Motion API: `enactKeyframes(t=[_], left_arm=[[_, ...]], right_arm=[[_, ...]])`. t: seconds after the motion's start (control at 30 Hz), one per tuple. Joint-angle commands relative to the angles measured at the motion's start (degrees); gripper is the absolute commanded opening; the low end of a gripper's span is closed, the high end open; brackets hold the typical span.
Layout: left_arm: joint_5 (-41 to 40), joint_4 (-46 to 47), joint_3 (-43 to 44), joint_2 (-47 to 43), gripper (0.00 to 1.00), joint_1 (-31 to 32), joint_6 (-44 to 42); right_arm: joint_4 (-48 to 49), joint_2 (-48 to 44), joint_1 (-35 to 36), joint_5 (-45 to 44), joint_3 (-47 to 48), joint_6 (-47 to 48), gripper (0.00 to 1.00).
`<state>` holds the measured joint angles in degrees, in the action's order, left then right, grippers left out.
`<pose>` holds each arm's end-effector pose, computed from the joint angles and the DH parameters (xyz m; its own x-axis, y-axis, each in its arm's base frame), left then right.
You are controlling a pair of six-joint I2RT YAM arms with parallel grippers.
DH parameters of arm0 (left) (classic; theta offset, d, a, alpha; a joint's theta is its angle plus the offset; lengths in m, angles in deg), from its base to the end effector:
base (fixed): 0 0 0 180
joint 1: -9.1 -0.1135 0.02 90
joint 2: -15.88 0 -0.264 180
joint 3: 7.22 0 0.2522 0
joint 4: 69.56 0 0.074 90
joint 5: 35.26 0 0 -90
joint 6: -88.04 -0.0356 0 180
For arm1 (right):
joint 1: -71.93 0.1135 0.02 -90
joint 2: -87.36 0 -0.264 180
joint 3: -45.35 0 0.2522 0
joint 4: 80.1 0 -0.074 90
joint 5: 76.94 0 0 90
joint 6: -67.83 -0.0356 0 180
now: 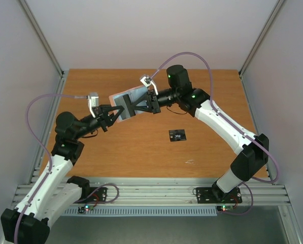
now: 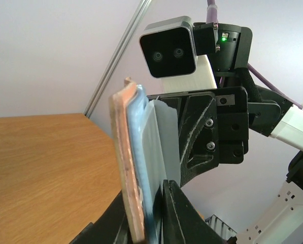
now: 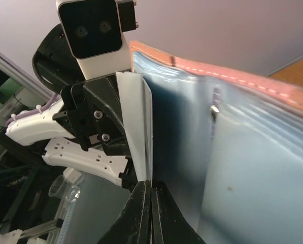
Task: Take the credit cards out of the card holder
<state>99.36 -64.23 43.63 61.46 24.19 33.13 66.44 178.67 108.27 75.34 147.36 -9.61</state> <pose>0.1711 -0.0720 0.3435 -0.3444 -0.3309 -0.8786 0.7992 0.3877 -0.4593 0.2692 0.2371 0.3892 -0.1012 -0.2001 -0.9745 -0.9786 -0.1563 0.1337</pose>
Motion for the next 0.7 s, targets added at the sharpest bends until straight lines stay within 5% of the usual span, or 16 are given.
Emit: enactKeyframes(t=[0.0,0.23,0.47,0.67], left_arm=[[1.1,2.8,-0.4,-0.6,0.15,0.1,-0.5],[2.2,3.2,-0.5,-0.7,0.19,0.1,-0.6],[2.3,3.3,-0.5,-0.6,0.01,0.1,-0.6],[0.8,2.5,-0.5,-0.7,0.0,0.1,-0.4]], right_arm=[[-2.7,-2.4,-1.2,3.0,1.4,2.5,0.01],[-7.8,-3.7,-2.9,2.3,2.1,5.8,0.01],[-10.8,-4.4,-4.5,2.0,2.5,7.8,0.01],[-15.7,-5.8,-8.3,0.0,1.8,11.0,0.01]])
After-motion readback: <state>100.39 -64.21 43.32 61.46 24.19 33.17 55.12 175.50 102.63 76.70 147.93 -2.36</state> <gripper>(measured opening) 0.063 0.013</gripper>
